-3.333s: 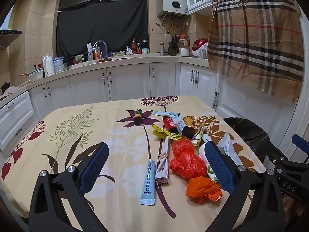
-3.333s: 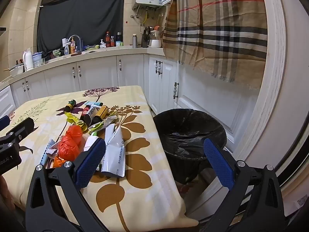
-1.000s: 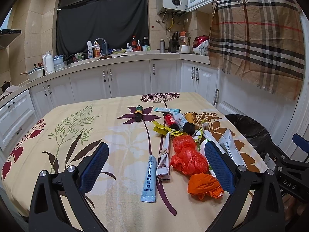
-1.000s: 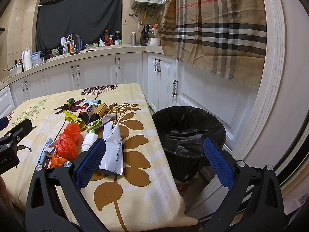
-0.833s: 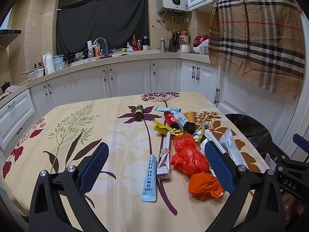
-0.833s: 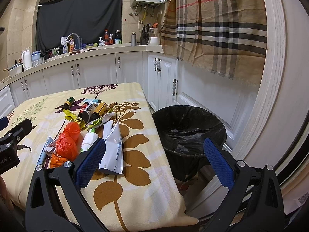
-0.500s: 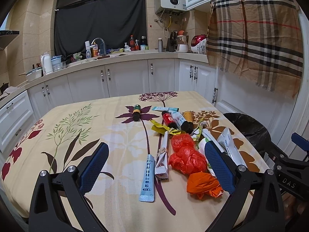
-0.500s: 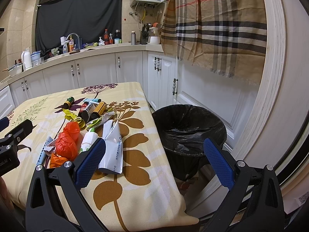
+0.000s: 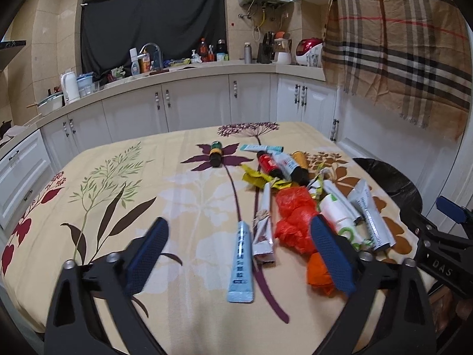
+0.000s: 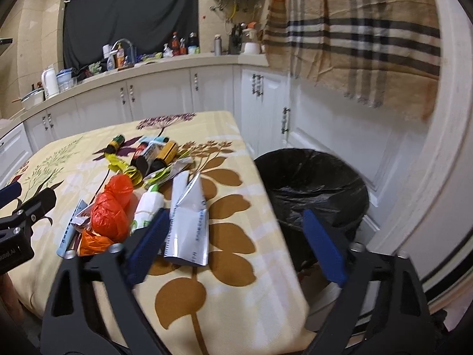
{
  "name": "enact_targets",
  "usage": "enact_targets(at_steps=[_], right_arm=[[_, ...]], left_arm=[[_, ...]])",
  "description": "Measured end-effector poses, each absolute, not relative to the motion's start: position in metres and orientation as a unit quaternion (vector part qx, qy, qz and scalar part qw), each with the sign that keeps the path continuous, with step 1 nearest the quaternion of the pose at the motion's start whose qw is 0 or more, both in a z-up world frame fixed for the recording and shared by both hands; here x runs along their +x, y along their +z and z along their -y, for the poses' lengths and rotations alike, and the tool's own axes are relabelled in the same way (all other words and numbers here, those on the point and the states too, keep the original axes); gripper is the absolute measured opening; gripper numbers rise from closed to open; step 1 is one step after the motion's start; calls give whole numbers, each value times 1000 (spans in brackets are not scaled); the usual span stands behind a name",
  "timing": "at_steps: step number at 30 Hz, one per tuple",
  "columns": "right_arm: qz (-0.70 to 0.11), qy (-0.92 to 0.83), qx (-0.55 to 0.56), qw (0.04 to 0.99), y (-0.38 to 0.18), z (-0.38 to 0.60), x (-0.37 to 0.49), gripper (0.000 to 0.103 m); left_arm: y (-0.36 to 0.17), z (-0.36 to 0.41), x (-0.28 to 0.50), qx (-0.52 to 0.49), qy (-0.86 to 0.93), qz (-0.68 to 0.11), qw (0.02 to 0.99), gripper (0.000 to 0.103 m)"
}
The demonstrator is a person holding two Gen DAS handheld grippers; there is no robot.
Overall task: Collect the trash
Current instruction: 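Grasp the white paper packet with the right tool while the left tool grasps the blue toothpaste tube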
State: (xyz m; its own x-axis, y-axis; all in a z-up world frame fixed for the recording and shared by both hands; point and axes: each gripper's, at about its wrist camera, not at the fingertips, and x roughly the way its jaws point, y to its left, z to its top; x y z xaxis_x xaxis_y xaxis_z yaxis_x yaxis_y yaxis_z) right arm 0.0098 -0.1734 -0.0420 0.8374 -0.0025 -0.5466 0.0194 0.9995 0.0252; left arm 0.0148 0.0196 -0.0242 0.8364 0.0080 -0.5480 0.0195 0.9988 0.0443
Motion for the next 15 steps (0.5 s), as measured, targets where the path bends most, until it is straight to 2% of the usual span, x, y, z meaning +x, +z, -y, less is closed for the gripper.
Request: enact_targets(at_steps=[1,7,15], right_arm=[[-289,-1,16,957,-44,172,12,83],[-305,18,5,952,-53,159,27,76],[-322,26,13,946,-65,158,37,75]], left_arm=[[-27,-21,17,26,0,-293,956,63],[-38,-33,25,11,1,-319,948,56],[-49,-29,26,12,-19,-344,939,45]])
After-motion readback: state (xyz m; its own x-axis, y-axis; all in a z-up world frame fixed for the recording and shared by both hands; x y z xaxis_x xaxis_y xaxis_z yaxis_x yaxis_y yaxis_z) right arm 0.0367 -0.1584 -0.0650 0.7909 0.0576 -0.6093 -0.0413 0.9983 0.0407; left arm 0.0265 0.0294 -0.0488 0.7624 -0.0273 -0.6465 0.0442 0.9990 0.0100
